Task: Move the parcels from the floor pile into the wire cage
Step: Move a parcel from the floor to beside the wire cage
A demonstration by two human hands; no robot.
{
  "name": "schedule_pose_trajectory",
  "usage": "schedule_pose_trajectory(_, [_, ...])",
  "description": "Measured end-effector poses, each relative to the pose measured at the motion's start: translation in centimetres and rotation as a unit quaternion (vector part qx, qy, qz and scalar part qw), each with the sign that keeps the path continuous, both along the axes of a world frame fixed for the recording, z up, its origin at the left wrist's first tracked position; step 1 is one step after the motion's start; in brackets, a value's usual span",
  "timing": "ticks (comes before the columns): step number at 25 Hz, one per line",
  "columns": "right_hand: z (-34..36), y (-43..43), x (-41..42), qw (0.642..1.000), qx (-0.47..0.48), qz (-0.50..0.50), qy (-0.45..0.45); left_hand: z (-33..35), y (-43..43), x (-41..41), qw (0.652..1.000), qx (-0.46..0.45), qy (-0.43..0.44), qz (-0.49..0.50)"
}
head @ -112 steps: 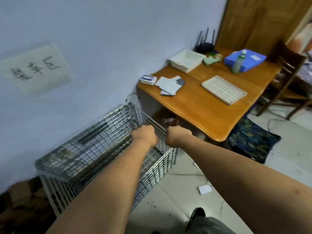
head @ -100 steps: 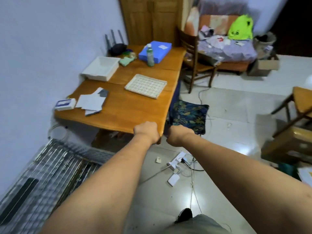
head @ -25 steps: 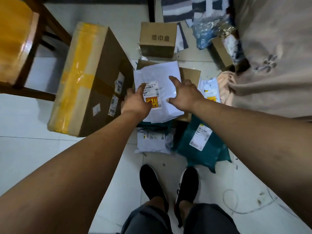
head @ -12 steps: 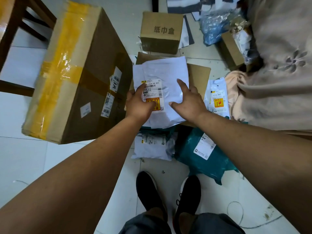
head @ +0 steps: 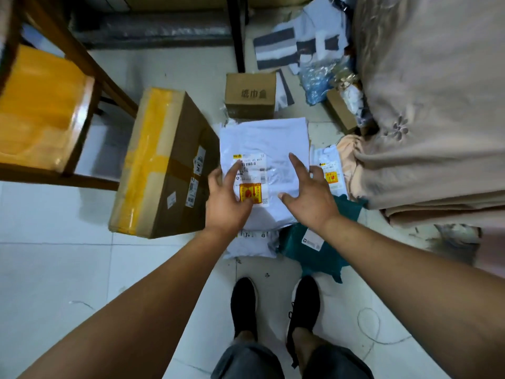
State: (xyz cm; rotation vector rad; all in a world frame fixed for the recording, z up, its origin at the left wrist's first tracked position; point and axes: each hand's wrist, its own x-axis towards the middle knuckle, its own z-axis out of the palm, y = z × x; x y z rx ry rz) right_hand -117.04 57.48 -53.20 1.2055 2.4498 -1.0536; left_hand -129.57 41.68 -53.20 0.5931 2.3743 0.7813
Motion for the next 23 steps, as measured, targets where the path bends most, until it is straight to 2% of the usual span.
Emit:
schedule_pose_trajectory(7, [17.0,-2.1,6.4,0.994,-0.006,-0.112,0.001,18.4,1.3,2.1,0.994,-0.011,-0.025,-0.106])
schedule_pose_trajectory(11, [24.4,-4.5,10.5,0.982,0.008,-0.188,0.022,26.5,1.6,4.6,0.986,-0.008,-0.017,-0.168])
schedule_pose_trajectory(17, [31.2,-8.8,18.4,0.956,0.019,-0.289,0.044,32.8,1.3,10.3,0.958,-0.011,-0.008,-0.287])
schedule_pose_trajectory(23, [34.6,-14.4,30.0,0.893,0.028,-0.448,0.033,36.0,3.1,20.1,0.893,0.024,-0.014,-0.450])
